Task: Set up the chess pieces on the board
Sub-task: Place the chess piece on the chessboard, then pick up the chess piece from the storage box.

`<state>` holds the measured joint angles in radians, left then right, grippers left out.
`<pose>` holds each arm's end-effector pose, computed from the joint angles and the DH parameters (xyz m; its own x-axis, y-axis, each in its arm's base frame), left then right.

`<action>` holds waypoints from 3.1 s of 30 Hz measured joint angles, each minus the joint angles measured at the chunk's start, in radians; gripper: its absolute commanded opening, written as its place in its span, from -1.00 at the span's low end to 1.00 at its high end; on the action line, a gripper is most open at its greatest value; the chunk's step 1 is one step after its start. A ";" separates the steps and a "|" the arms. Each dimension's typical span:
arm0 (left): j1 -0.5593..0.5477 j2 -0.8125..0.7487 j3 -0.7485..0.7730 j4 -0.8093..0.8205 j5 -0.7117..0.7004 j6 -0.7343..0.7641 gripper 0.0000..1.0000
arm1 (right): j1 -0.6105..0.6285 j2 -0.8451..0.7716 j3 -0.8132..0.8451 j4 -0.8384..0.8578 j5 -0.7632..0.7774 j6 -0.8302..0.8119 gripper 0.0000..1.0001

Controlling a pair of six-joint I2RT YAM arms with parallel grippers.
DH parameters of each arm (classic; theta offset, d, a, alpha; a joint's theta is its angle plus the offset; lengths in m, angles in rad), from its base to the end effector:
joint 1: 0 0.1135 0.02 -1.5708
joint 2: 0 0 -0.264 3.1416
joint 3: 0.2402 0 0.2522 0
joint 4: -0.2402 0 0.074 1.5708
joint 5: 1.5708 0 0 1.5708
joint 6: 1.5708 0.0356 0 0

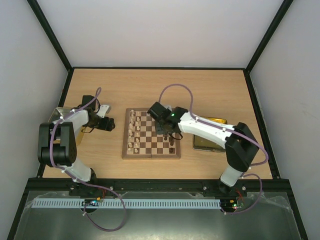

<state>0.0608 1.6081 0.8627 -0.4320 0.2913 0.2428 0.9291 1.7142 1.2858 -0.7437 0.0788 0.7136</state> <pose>0.2921 0.0075 0.1554 -0.8824 0.1770 -0.4359 0.2718 0.9480 -0.1653 0.2105 0.2771 0.2267 -0.9278 -0.1515 -0.3410 -0.2288 0.9529 0.1993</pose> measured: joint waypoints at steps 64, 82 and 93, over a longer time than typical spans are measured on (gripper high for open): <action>-0.019 0.009 0.000 0.000 0.016 0.000 0.65 | -0.779 -0.288 -0.475 0.198 -0.130 0.062 -0.58; -0.019 0.010 0.000 0.000 0.015 0.000 0.65 | -0.779 -0.213 -0.476 0.242 -0.125 0.079 -0.96; -0.022 0.010 0.000 0.000 0.015 0.000 0.65 | -0.779 -0.229 -0.476 0.247 -0.113 0.079 -0.96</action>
<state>0.0391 1.6180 0.8627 -0.4320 0.3065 0.2432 0.1497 1.4853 0.8101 -0.4965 -0.0338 0.7925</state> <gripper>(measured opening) 0.827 0.037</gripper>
